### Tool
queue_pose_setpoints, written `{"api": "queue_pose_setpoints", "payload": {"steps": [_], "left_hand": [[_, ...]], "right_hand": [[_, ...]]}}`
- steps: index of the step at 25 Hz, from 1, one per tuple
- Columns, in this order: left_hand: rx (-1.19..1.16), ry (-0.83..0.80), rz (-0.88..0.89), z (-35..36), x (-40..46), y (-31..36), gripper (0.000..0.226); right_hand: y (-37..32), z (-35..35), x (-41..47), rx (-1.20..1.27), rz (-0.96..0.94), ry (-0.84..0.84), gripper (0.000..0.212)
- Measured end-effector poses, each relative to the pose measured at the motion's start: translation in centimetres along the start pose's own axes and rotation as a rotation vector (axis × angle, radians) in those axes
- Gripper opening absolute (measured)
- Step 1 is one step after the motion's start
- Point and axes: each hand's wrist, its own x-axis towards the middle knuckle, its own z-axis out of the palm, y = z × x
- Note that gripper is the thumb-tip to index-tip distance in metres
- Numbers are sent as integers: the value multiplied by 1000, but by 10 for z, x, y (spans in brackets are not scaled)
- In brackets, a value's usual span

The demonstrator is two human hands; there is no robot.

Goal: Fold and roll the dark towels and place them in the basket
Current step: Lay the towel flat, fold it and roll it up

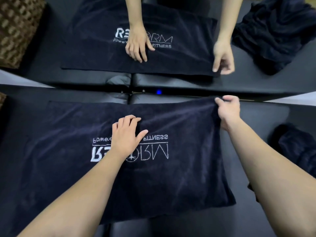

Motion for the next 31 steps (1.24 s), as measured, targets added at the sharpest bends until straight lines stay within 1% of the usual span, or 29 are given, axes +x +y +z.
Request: {"api": "queue_pose_setpoints", "payload": {"steps": [1, 2, 3, 4, 5, 6, 7, 8, 9, 10, 13, 15, 17, 18, 20, 21, 23, 27, 29, 31], "left_hand": [[2, 5, -3, 0, 0, 2, 57], [1, 9, -7, 0, -1, 3, 58], [-3, 11, -5, 0, -2, 5, 58], [-10, 12, 6, 0, -4, 6, 60], [-9, 14, 29, 0, -4, 5, 64], [7, 7, 58, -1, -4, 3, 68], [30, -13, 88, -4, -2, 1, 71], [46, -52, 110, -8, 1, -3, 72], [45, -107, 123, -12, 4, -6, 70], [34, -162, 135, -16, 7, -9, 67], [41, -260, 171, -28, 17, -18, 61], [114, -283, 195, -37, 22, -27, 62], [185, -285, 243, -48, 23, -40, 64], [184, -285, 253, -53, 22, -46, 62], [150, -296, 221, -63, 17, -54, 57], [153, -310, 197, -65, 15, -58, 57], [172, -346, 174, -67, 12, -67, 62], [140, -414, 206, -79, 10, -110, 74], [39, -420, 159, -89, 8, -128, 73], [-13, -425, 131, -97, 8, -136, 68]], "right_hand": [[4, -8, -3, -158, -80, 108, 25], [10, -15, -9, -359, -226, 164, 31], [17, -19, -17, -568, -427, 155, 33], [23, -21, -29, -747, -648, 70, 35], [30, -20, -37, -884, -826, -82, 38], [34, -16, -43, -985, -913, -255, 44], [35, -10, -49, -1071, -919, -403, 52], [36, -3, -54, -1143, -884, -516, 61], [35, 5, -60, -1203, -849, -584, 67], [34, 12, -64, -1255, -840, -603, 71], [33, 31, -71, -1420, -924, -560, 68], [30, 34, -72, -1481, -937, -535, 58], [27, 33, -70, -1475, -975, -532, 45], [26, 31, -68, -1448, -989, -546, 39], [25, 27, -64, -1333, -966, -574, 27], [25, 24, -63, -1283, -939, -580, 25], [27, 15, -57, -1274, -901, -589, 27], [34, -4, -42, -1338, -863, -541, 30], [36, -12, -37, -1380, -836, -510, 31], [37, -21, -35, -1414, -794, -472, 31]]}}
